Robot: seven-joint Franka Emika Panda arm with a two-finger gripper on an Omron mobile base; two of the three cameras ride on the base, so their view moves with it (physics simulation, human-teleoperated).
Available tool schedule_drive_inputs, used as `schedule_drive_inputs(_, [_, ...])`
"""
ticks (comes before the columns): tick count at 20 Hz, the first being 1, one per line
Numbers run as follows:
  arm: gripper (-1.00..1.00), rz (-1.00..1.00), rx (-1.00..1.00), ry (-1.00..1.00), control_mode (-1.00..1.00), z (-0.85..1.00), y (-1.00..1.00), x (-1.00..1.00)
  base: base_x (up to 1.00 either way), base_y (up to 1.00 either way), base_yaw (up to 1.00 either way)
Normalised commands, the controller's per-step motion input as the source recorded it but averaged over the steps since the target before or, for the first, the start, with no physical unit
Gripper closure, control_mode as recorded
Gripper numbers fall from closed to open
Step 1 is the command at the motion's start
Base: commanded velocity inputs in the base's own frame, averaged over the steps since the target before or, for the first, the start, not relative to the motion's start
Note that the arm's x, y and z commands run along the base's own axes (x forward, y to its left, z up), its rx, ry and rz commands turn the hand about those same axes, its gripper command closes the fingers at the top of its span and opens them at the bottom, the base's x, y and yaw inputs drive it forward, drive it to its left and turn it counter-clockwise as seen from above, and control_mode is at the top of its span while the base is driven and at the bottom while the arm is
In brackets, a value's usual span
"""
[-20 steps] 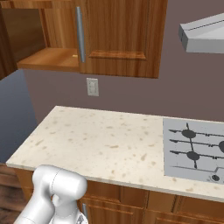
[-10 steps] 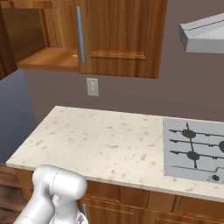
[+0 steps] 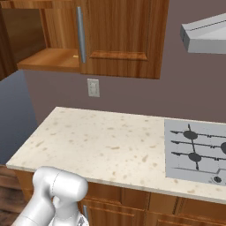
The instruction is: Pick the mug and place it in the sink. Pick the bowl and place it in the open cabinet and then close the cabinet.
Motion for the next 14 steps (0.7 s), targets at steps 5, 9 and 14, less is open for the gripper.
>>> schedule_drive_inputs(5, [-1.00,0.00,0.00,-0.03,-1.00,0.00,0.00,0.12,0.00,0.00,0.00])
schedule_drive_inputs(9, [-1.00,-0.03,0.00,-0.06,-1.00,0.00,0.00,0.01,0.00,0.00,0.00])
schedule_drive_inputs(14, [-1.00,-0.11,0.00,-0.07,-1.00,0.00,-0.01,0.06,0.00,0.00,0.00])
